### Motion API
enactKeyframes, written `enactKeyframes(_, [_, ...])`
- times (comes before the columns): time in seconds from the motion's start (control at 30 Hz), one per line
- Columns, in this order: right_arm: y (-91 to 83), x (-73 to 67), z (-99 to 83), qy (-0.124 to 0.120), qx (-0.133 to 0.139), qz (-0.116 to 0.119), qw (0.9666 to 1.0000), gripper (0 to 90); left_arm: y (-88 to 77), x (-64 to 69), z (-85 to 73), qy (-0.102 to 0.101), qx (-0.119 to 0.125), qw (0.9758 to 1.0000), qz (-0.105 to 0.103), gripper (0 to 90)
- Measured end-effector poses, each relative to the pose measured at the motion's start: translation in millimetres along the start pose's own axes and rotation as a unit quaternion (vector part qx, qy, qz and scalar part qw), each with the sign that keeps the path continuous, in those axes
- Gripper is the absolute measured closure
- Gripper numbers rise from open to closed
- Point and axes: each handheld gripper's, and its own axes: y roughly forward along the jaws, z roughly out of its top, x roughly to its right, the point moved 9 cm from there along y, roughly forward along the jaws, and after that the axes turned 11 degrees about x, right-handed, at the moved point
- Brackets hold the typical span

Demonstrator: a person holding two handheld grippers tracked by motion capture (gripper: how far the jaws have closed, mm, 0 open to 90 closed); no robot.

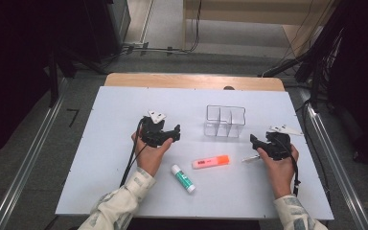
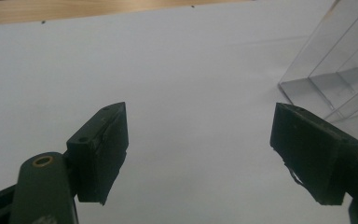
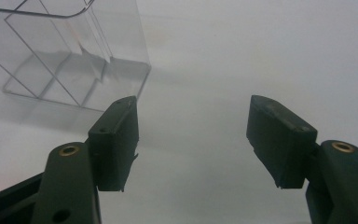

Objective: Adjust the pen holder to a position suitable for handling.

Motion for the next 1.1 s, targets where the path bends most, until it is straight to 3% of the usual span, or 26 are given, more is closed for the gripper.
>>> enactKeyframes(0.33, [-15.4,1.9,-8.5,0.005,0.005,-0.005,1.0,32.7,-22.9,-25.7,-11.3,-0.009,-0.001,0.9998,0.015,18.1])
enactKeyframes(0.7, [-28.5,6.1,-13.4,0.006,0.005,-0.008,0.9999,31.8,-52.2,-62.6,-30.6,-0.025,-0.002,0.9985,0.048,17.8])
enactKeyframes(0.9, [-36.5,10.6,-16.6,0.011,0.005,-0.011,0.9999,31.7,-59.5,-72.1,-36.6,-0.029,-0.004,0.9979,0.057,17.8])
enactKeyframes(1.1, [-40.7,15.3,-21.6,0.014,0.002,-0.013,0.9998,31.4,-59.7,-72.6,-37.9,-0.029,-0.006,0.9979,0.058,17.8])
